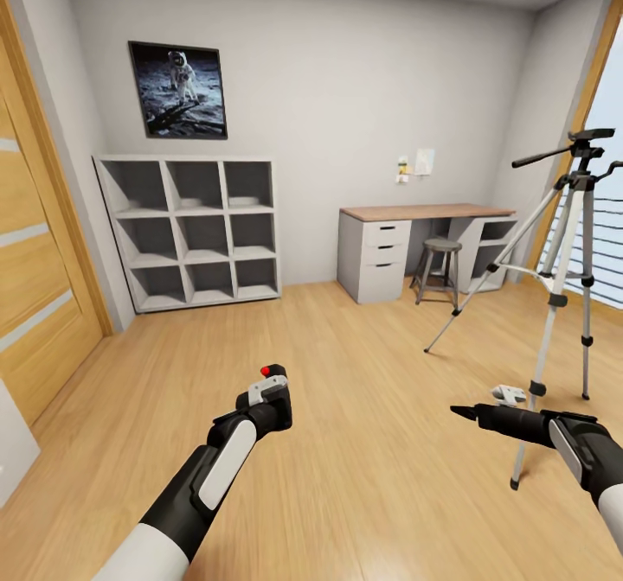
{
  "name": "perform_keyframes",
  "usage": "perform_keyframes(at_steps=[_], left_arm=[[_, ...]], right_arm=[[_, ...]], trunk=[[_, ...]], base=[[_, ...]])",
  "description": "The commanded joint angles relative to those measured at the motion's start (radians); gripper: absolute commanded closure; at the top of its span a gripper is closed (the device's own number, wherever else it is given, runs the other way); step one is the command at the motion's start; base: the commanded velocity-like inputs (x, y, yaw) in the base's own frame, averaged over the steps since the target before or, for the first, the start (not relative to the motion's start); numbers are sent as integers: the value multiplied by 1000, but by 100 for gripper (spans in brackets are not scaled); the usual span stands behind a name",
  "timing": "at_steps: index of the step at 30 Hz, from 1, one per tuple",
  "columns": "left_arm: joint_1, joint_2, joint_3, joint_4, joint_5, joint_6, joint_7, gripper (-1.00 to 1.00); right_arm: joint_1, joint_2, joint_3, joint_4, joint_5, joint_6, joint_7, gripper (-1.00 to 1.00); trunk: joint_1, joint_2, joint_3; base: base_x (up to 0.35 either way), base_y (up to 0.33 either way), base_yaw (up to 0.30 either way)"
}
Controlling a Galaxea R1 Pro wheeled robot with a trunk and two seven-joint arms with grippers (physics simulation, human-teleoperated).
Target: Attach the digital camera to the camera tripod in the bedroom.
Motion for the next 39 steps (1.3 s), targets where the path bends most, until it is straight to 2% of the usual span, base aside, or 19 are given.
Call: perform_keyframes(at_steps=[1, 20, 39], left_arm=[[-1, 0, -2, -1, 8, 2, 8, 100], [-1, 0, -2, -1, 9, 2, 8, 100], [-1, 0, -1, -1, 10, 2, 8, 100]], right_arm=[[0, 0, -1, 0, -9, 9, 1, -100], [0, 7, 4, -2, -11, 7, 1, -100], [0, 11, 6, -2, 5, 8, 1, -100]], trunk=[[-4, 7, 2], [-77, 140, 62], [-150, 273, 121]], base=[[0, 0, 0], [0, 0, 0], [0, 0, 0]])
